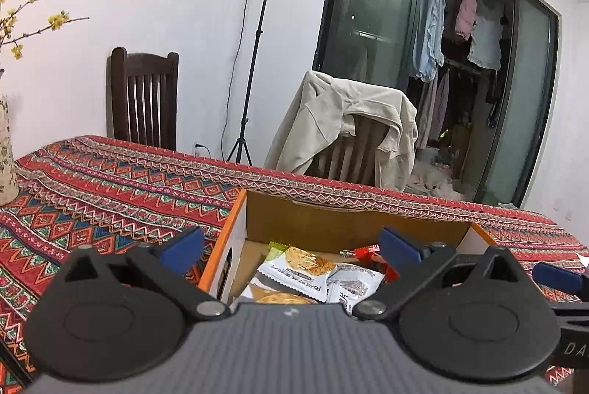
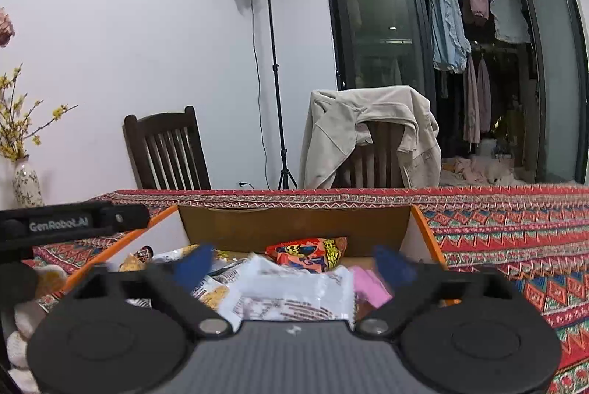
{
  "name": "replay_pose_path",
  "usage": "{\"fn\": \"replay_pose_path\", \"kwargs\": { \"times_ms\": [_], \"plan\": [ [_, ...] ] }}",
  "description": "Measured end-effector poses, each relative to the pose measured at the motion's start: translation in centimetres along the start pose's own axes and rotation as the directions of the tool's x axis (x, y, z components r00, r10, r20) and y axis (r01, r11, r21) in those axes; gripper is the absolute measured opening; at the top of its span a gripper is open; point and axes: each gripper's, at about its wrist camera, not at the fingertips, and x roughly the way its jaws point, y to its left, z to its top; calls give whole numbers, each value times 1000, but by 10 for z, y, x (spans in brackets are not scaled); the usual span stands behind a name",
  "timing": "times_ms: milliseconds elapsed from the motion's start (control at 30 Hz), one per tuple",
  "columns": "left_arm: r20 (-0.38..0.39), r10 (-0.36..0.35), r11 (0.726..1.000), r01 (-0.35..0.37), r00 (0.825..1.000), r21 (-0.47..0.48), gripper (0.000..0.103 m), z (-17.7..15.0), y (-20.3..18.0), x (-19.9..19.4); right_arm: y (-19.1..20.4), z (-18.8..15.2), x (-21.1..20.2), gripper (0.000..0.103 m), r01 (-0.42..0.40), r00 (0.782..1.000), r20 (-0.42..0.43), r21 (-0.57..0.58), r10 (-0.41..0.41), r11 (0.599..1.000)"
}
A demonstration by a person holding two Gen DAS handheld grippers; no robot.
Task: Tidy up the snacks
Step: 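Carry both white packets over the box and open both tools, then move both tools back to the loose packets beside the box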
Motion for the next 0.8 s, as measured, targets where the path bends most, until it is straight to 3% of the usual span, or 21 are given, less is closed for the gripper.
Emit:
{"fn": "replay_pose_path", "kwargs": {
  "times_ms": [800],
  "plan": [
    [3, 9, 1000, -9, 1000, 28, 103, 3, -6, -5, 0, 9, -12, 103, 15, 1000, 4, 7, -15, 1000]
  ]
}}
